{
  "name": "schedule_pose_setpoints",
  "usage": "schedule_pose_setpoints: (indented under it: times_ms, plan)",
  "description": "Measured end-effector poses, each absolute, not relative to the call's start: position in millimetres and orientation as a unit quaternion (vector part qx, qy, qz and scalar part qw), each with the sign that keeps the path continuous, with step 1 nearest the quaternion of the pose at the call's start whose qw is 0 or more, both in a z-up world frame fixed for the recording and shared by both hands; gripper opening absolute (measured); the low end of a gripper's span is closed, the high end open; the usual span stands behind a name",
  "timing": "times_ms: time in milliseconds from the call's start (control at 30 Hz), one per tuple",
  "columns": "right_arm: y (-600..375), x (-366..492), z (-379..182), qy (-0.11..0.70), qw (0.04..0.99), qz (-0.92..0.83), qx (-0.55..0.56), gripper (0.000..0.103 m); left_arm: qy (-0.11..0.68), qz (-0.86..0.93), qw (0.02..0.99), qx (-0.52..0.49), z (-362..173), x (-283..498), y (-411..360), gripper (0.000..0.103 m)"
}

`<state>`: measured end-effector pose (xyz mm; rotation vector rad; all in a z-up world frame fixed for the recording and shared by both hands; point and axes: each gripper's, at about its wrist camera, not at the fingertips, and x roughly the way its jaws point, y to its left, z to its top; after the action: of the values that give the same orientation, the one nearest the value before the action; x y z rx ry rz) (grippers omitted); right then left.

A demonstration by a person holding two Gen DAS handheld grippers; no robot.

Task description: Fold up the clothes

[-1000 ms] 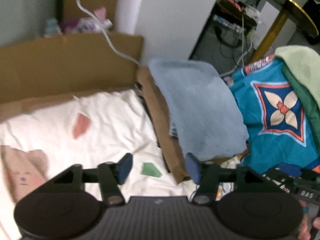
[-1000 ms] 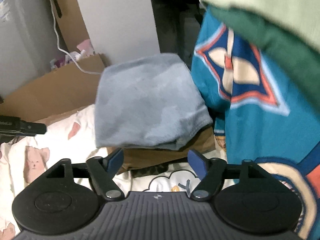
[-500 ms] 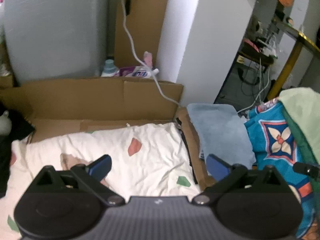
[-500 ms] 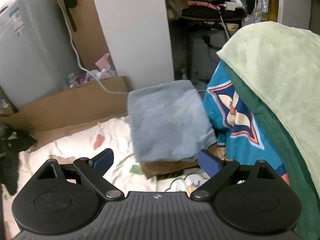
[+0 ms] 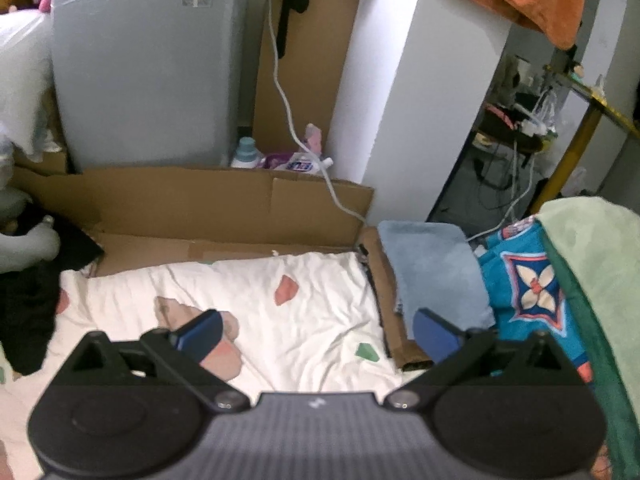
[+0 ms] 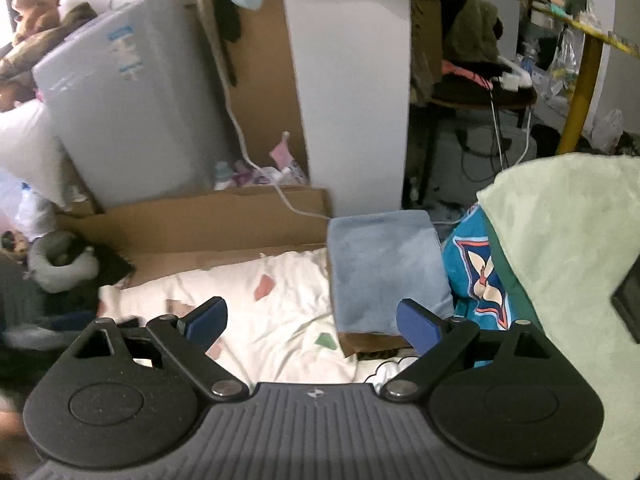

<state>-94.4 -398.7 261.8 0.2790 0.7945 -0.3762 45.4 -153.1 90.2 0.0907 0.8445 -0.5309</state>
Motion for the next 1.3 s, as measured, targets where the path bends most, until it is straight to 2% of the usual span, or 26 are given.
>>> schedule_pose_setpoints:
  times_ms: [100,233,533,667,900,1167,1300]
  plan:
    - [-360.6,-100.5,301.1,0.382,0.900,-0.171,0.122,0.101,0.415,-0.242,0.875,0.061,83.0,49.4,-151.8,0.102]
    - [-318.4,-106.9,328.7,0.385,0.902,-0.153,0.122,0.101,0.434,-0.223,0.872,0.041,79.8,57.3,-137.5,0.103]
    - [-258.9,-134.6,329.6,0.354,0.914,-0.138,0.143,0.101,0.457,-0.196,0.868,0.003,94.2,39.7,-86.5,0.102]
    - [-241.6,-161.7,316.4,0.307,0.929,-0.152,0.139,0.101,0.418,-0.198,0.887,-0.013,113.5,19.6,-57.5,0.103]
    - [-245.1,-185.8,249.7,0.278,0.933,-0.189,0.133,0.101,0.399,-0.196,0.896,-0.002,101.8,-6.1,-54.5,0.103]
    - [-290.7,-185.7,132.7,0.315,0.904,-0.224,0.184,0.101,0.406,-0.174,0.896,0.037,61.5,-33.6,-68.6,0.103]
    - [-293.9,-183.7,112.5,0.299,0.912,-0.237,0.153,0.101,0.398,-0.148,0.903,0.061,45.5,-46.1,-70.4,0.102]
